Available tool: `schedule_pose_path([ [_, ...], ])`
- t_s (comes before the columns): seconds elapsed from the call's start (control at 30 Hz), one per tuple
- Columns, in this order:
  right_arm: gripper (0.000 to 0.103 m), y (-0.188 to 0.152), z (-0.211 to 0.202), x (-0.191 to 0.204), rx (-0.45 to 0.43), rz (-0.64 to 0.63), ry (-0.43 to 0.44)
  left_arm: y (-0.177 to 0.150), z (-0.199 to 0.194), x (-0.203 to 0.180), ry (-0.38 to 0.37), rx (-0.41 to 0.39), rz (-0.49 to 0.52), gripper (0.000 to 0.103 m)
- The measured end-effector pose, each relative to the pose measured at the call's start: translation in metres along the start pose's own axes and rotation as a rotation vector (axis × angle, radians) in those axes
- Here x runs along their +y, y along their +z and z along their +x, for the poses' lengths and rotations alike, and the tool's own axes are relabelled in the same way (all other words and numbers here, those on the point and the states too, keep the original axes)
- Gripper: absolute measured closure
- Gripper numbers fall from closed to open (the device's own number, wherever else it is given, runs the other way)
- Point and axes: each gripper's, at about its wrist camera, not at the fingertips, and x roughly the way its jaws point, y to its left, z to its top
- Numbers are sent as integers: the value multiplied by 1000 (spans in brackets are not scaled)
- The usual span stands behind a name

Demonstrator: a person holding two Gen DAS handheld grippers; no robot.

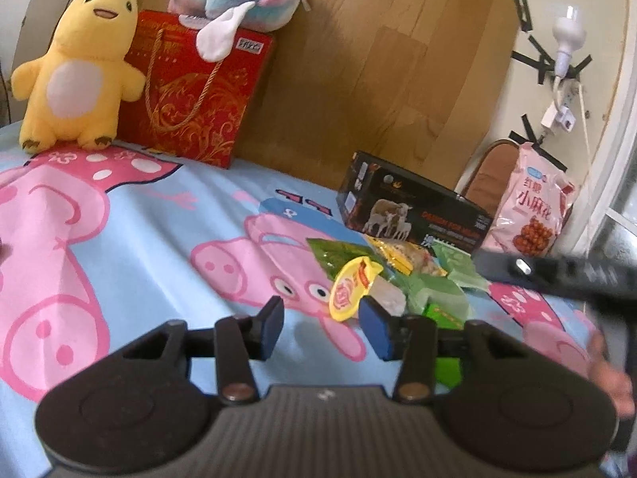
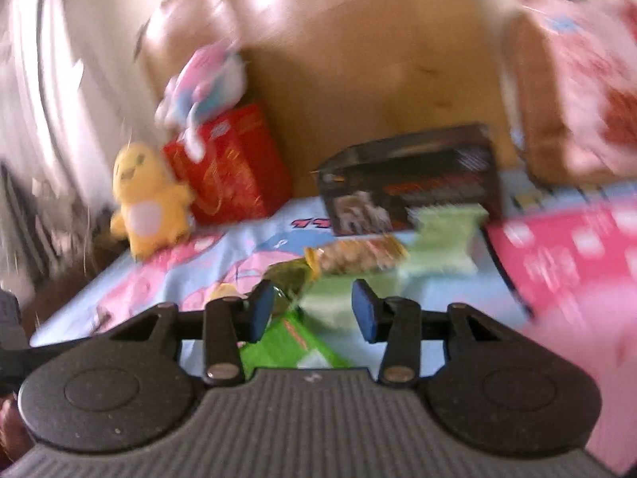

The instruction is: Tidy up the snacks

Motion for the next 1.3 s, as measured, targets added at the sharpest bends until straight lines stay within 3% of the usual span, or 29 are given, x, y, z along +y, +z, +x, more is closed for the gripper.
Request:
schedule_pose_path([
  [0.1, 60, 26, 45, -6, 129, 19, 110, 0, 0, 3, 14, -3, -20, 61],
  [0.2, 66, 37, 99, -21, 247, 110, 125, 1, 3, 5, 27, 9, -36, 61],
  [0.23, 76, 38, 116, -27, 272, 138, 131, 1, 3, 6, 29, 14, -40, 61],
  [0.33, 79, 42, 142, -45, 242, 206, 70, 1, 2, 7, 28, 13, -49, 60],
  [0.43, 75, 46, 121, -55, 183, 271, 149, 1, 1, 9, 12, 7, -60, 57],
  [0.5, 68, 49, 88, -62, 100, 246, 129, 2, 1, 9, -1, 9, -61, 57],
  [0.57, 55, 50, 57, -75, -2, 246, 30, 2, 2, 8, -9, 9, -58, 57],
  [0.63, 38, 47, 37, -86, -81, 228, -123, 2, 2, 7, -12, 6, -54, 57],
  [0.67, 35, 45, 32, -89, -94, 216, -189, 2, 1, 7, -12, 3, -53, 57],
  [0.73, 32, 41, 34, -97, -82, 193, -241, 2, -1, 7, -13, -8, -53, 57],
  [0.87, 29, 34, 52, -106, -13, 244, -216, 1, -6, 8, -14, -42, -53, 57],
  [0.93, 19, 29, 63, -98, 12, 215, -200, 1, -6, 7, -12, -43, -47, 56],
  [1.0, 14, 27, 73, -85, 40, 132, -238, 1, -6, 6, -10, -40, -43, 56],
  [1.07, 16, 23, 86, -77, 85, 61, -292, 1, -6, 7, -11, -41, -42, 56],
  [1.13, 39, 19, 91, -70, 117, -18, -323, 1, -6, 7, -10, -42, -45, 56],
  [1.3, 39, 11, 54, -77, 136, -9, -256, 1, -6, 8, -11, -37, -54, 56],
])
